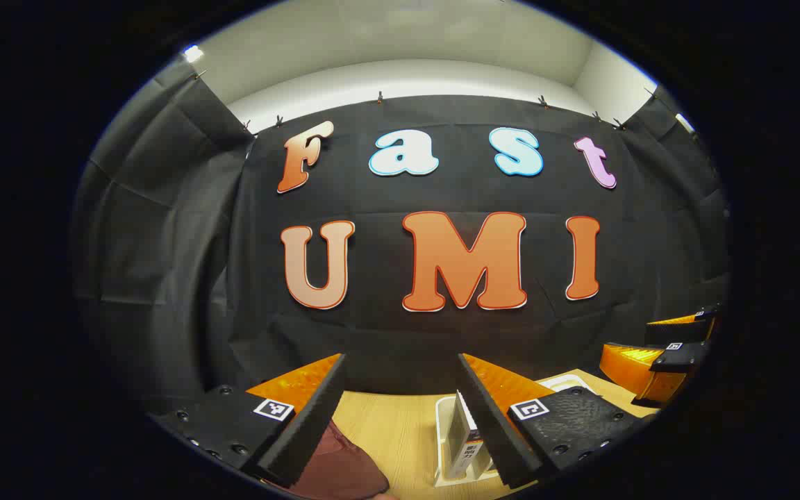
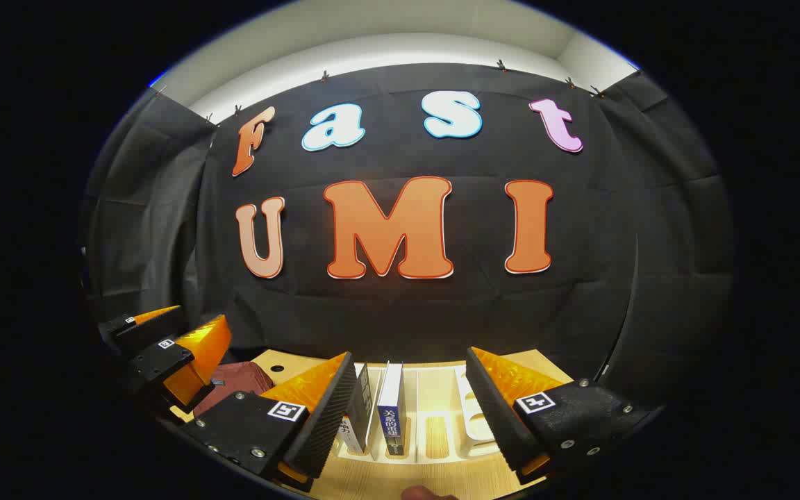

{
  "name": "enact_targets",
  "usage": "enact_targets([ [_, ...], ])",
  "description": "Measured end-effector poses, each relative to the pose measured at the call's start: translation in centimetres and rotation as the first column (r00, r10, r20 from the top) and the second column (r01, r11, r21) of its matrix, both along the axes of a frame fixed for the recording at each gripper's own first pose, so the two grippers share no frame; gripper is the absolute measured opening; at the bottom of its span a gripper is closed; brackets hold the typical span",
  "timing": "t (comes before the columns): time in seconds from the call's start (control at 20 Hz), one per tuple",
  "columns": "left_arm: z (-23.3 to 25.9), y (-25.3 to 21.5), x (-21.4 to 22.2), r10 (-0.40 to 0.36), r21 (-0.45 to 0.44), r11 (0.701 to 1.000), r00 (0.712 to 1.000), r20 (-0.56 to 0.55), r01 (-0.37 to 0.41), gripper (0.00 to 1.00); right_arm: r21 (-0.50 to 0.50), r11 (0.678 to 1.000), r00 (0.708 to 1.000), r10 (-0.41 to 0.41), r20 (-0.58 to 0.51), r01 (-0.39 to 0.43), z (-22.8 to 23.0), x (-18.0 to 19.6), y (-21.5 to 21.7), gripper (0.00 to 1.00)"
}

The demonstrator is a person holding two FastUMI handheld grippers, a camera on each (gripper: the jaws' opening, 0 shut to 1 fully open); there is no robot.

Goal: Open the schoolbag, grab two books from the bookshelf and put them into the schoolbag.

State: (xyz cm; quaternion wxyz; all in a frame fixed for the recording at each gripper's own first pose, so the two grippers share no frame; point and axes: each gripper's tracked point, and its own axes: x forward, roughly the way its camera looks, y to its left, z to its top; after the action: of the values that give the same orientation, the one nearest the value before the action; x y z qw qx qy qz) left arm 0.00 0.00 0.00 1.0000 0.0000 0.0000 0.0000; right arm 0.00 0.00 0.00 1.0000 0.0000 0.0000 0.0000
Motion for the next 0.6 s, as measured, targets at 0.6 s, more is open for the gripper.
enact_targets([
  [0.6, 0.16, -0.18, -0.3, -0.012, 0.019, 1.0, 1.0, 0.009, 0.011, 0.99, -0.008, 1.0, 1.0, 0.001, 0.004, -0.001, -0.25, 0.14, -0.11, 0.94],
])
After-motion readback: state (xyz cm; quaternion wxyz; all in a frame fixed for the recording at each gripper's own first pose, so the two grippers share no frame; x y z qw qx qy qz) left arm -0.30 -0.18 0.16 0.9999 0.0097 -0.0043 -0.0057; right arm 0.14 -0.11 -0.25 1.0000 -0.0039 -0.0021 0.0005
